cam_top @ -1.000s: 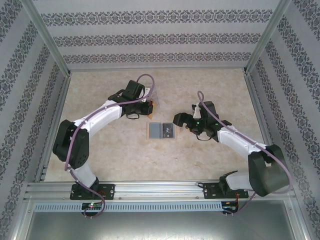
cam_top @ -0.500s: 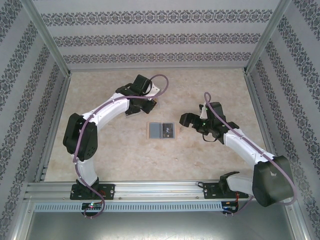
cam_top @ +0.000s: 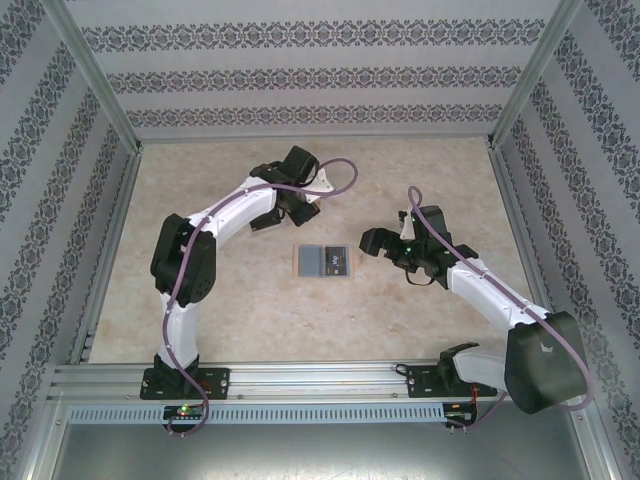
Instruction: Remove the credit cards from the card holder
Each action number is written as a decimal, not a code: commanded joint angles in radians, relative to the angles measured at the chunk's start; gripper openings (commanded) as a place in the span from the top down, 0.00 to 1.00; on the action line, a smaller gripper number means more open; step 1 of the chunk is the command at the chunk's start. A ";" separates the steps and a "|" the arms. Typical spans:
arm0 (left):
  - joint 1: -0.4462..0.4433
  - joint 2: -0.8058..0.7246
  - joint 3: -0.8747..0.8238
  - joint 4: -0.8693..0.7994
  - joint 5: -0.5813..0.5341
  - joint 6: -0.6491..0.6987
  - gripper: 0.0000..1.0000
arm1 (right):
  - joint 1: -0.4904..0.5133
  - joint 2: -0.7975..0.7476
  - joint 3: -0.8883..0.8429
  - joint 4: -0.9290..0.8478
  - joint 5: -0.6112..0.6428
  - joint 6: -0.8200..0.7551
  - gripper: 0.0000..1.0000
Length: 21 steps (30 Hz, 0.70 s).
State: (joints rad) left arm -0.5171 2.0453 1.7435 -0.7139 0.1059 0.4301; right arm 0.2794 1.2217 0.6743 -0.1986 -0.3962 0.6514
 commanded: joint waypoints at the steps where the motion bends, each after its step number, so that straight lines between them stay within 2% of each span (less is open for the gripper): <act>1: -0.006 0.039 0.071 -0.075 -0.068 0.076 1.00 | -0.009 -0.003 -0.007 0.002 0.012 0.002 0.02; 4: -0.005 0.057 0.095 -0.093 -0.047 0.091 1.00 | -0.009 0.003 -0.010 0.005 0.011 0.007 0.02; 10: -0.001 0.060 0.099 -0.118 0.082 0.130 1.00 | -0.009 0.018 -0.014 0.010 0.005 0.013 0.02; 21: 0.011 0.144 0.163 -0.139 -0.055 0.161 1.00 | -0.011 0.025 -0.011 0.013 -0.002 0.020 0.02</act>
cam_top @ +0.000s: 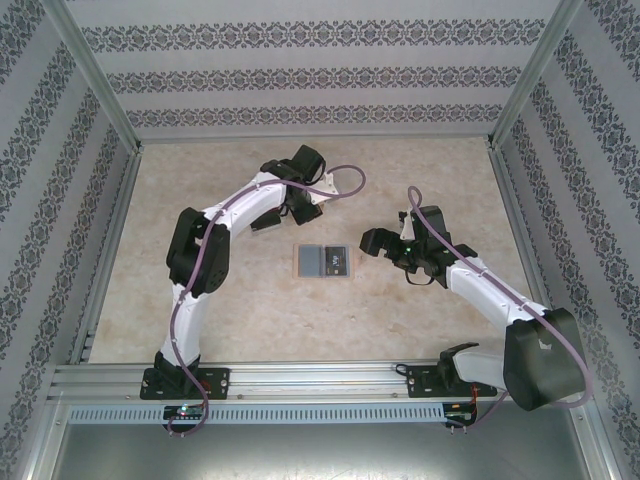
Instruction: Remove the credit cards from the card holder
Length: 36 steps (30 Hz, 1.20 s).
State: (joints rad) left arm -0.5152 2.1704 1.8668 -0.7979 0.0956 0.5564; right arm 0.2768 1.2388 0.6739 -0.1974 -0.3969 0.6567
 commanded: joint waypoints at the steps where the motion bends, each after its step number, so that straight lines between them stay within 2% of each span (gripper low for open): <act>1: 0.010 0.021 0.044 -0.055 -0.052 0.035 1.00 | -0.008 0.010 -0.010 0.013 -0.001 0.017 0.02; 22: 0.028 0.058 0.087 -0.035 -0.139 0.057 1.00 | -0.008 0.019 -0.016 0.022 -0.016 0.031 0.02; 32: 0.034 0.077 0.094 -0.011 -0.172 0.044 0.90 | -0.008 0.023 -0.014 0.022 -0.019 0.034 0.02; 36: 0.035 0.075 0.095 -0.002 -0.174 0.038 0.77 | -0.008 0.025 -0.013 0.022 -0.022 0.036 0.02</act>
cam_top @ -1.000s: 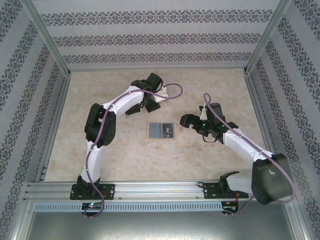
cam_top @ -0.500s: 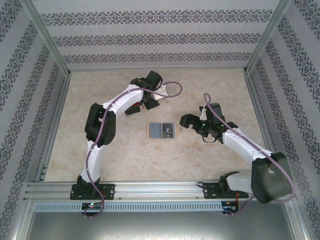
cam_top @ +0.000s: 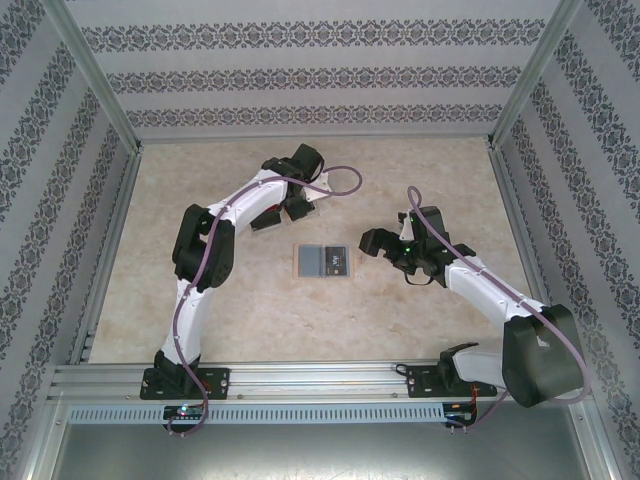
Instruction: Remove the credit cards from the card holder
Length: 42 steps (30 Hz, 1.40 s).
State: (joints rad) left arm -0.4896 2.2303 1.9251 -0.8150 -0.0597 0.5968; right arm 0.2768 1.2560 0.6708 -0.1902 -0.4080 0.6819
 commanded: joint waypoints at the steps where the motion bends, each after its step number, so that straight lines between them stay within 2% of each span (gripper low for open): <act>1: 0.009 0.013 0.037 0.018 -0.021 -0.006 0.73 | -0.008 0.008 -0.010 0.015 -0.011 0.013 0.02; 3: 0.013 0.008 0.042 0.023 -0.025 -0.012 0.70 | -0.007 0.008 -0.008 0.016 -0.012 0.012 0.02; 6: 0.016 -0.001 0.042 0.033 -0.026 -0.017 0.69 | -0.007 0.011 -0.007 0.016 -0.012 0.013 0.02; 13: 0.023 0.014 0.042 0.023 -0.024 -0.012 0.78 | -0.006 0.013 -0.002 0.018 -0.014 0.015 0.02; 21: 0.034 0.015 0.043 0.044 -0.023 -0.033 0.76 | -0.007 0.019 0.008 0.015 -0.021 0.018 0.02; 27: 0.035 -0.046 0.040 0.033 0.015 -0.079 0.72 | 0.000 0.022 0.022 0.002 -0.016 0.012 0.02; 31: 0.035 -0.143 0.000 0.054 0.062 -0.184 0.66 | 0.035 0.005 0.043 -0.028 0.023 0.006 0.04; 35: 0.035 -0.260 -0.098 0.119 0.074 -0.358 0.59 | 0.104 -0.009 0.075 -0.066 0.092 0.007 0.10; 42: 0.036 -0.488 -0.374 0.240 0.068 -0.671 0.46 | 0.279 0.078 0.154 -0.103 0.201 0.024 0.31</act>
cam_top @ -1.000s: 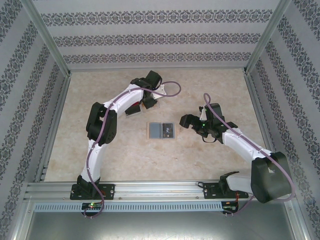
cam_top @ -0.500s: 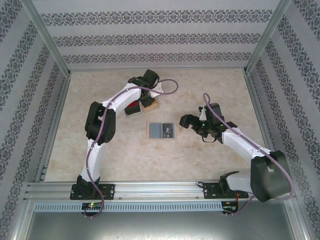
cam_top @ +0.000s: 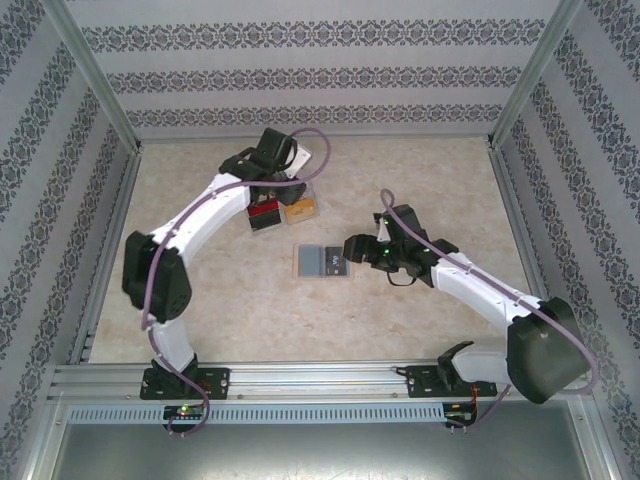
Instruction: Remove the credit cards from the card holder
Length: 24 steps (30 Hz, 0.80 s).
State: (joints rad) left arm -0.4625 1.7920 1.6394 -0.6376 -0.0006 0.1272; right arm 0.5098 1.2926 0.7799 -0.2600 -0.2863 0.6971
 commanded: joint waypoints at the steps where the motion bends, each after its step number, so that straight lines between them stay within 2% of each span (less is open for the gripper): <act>1: 0.007 -0.076 -0.127 0.070 0.003 -0.248 0.44 | 0.066 0.069 0.060 -0.032 0.092 0.012 0.34; 6: 0.008 -0.173 -0.269 0.074 0.033 -0.471 0.39 | 0.116 0.226 0.153 -0.037 0.115 0.028 0.47; 13: 0.008 -0.201 -0.412 0.170 0.263 -0.695 0.39 | 0.097 0.364 0.224 -0.058 0.215 0.045 0.51; 19: 0.002 -0.134 -0.456 0.281 0.429 -0.825 0.49 | 0.077 0.440 0.251 -0.066 0.209 0.041 0.60; 24: -0.025 -0.079 -0.460 0.332 0.479 -0.873 0.53 | 0.073 0.465 0.256 -0.078 0.224 0.040 0.61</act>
State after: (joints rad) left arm -0.4679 1.6871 1.1877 -0.3862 0.4023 -0.6712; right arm 0.5888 1.7420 1.0061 -0.3126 -0.0940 0.7341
